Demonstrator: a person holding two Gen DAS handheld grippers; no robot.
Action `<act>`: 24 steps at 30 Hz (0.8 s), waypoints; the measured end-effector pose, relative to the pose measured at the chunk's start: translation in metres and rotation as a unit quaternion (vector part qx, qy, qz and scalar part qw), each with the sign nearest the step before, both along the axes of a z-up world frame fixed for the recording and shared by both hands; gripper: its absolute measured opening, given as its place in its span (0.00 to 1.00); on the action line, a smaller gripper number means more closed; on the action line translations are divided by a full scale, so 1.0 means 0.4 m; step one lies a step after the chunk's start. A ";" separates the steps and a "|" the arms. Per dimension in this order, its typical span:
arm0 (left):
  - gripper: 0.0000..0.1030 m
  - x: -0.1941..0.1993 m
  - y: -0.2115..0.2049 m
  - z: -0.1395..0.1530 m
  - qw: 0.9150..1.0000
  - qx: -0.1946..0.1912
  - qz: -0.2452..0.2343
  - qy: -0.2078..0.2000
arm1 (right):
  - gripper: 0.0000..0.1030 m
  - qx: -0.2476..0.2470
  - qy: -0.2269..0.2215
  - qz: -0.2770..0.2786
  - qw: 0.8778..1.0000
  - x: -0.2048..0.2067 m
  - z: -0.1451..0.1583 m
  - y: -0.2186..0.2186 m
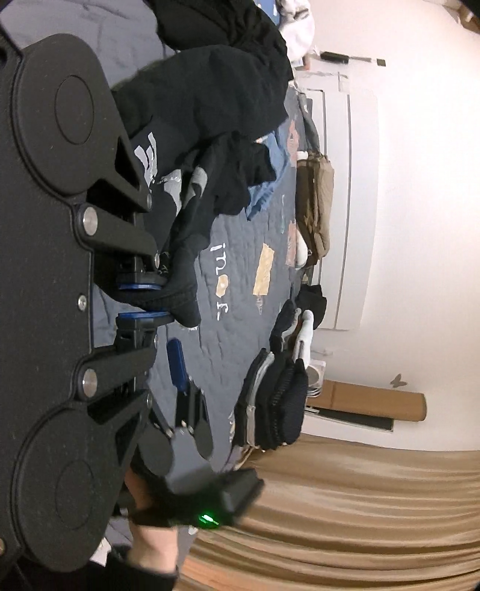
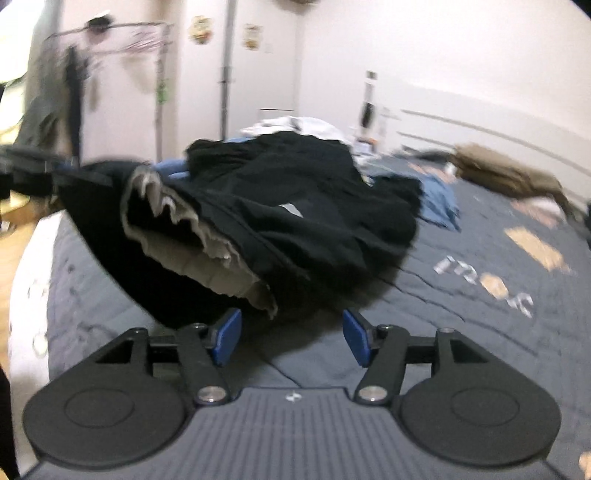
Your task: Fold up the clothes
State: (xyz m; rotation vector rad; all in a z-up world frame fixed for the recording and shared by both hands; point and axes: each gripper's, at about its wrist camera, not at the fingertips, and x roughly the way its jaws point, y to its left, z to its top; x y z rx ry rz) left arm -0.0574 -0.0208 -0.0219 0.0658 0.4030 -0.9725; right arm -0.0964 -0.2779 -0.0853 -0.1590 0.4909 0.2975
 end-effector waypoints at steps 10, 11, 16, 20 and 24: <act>0.10 -0.066 0.077 0.132 0.999 -0.036 -0.017 -0.018 | 0.69 -0.098 -0.059 0.083 0.990 -0.034 -0.029 0.129; 0.10 -0.075 0.086 0.143 0.999 -0.039 -0.020 -0.020 | 0.69 -0.110 -0.073 0.087 0.988 -0.038 -0.031 0.138; 0.10 -0.097 0.120 0.170 0.998 -0.050 -0.027 -0.021 | 0.77 -0.149 -0.140 0.095 0.974 -0.062 -0.028 0.173; 0.10 -0.098 0.141 0.166 0.998 -0.049 -0.022 -0.016 | 0.80 -0.170 -0.168 0.118 0.964 -0.061 -0.042 0.203; 0.10 -0.104 0.149 0.170 0.999 -0.043 -0.021 -0.018 | 0.74 -0.188 -0.180 0.116 0.959 -0.048 -0.059 0.223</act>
